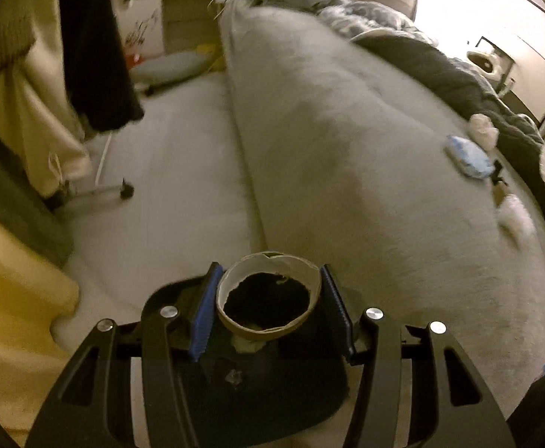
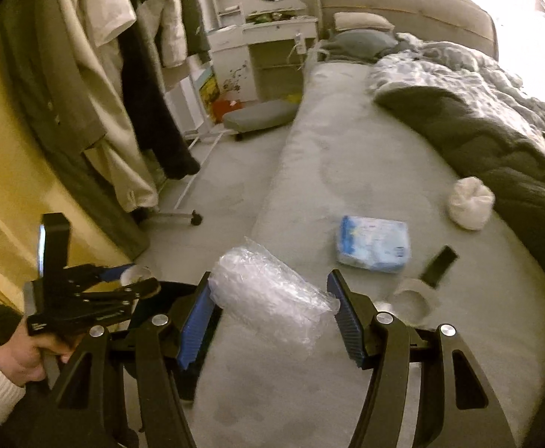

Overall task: Collect trash
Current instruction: 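Carry the tape roll over the bin and open the left tool to drop it, then lower the bubble-wrap bag into the black bin and open the right tool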

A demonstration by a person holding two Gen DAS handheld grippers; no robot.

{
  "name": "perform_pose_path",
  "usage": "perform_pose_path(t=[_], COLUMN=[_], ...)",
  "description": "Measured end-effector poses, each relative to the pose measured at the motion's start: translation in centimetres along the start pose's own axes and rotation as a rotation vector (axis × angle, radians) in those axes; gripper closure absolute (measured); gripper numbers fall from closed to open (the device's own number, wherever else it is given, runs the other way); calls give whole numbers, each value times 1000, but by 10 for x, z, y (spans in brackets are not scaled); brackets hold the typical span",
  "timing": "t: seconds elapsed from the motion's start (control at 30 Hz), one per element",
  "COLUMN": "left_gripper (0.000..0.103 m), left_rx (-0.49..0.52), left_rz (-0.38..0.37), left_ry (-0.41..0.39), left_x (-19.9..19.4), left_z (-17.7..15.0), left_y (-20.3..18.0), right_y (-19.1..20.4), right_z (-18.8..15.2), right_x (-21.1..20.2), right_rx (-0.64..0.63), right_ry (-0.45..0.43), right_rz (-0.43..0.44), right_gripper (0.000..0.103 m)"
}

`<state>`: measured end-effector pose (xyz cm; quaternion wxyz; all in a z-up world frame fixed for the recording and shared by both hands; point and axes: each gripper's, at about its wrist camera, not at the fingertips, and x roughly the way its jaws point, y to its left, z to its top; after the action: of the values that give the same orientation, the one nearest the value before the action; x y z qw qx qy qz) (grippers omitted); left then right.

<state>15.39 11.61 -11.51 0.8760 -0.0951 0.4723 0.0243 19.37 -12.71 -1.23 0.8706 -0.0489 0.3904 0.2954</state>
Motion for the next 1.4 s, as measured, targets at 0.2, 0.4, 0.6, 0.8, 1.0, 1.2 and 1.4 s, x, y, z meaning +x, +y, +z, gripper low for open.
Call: perform_pose_path(t=[0.2, 0.4, 0.6, 0.8, 1.0, 1.2, 1.4], left_gripper=[47, 47, 47, 38, 31, 31, 31], left_rx=[-40, -76, -80, -72, -78, -85, -101], left_rz=[14, -1, -12, -58, -67, -60, -49], left_ry=[49, 157, 238, 324, 319, 291, 248], left_x=[12, 33, 48, 57, 52, 41, 25], left_z=[-10, -29, -50, -67, -70, -71, -70], left_y=[26, 51, 62, 72, 85, 96, 110], right_y=[26, 44, 76, 101, 117, 131, 137], right_z=[0, 1, 6, 4, -3, -11, -21], right_x=[26, 49, 71, 99, 128, 150, 174], right_rx=[-31, -34, -61, -93, -102, -109, -111], right_ry=[42, 80, 106, 156, 216, 263, 319], right_rz=[31, 66, 99, 120, 132, 145, 136], right_gripper=[41, 41, 41, 41, 41, 41, 41])
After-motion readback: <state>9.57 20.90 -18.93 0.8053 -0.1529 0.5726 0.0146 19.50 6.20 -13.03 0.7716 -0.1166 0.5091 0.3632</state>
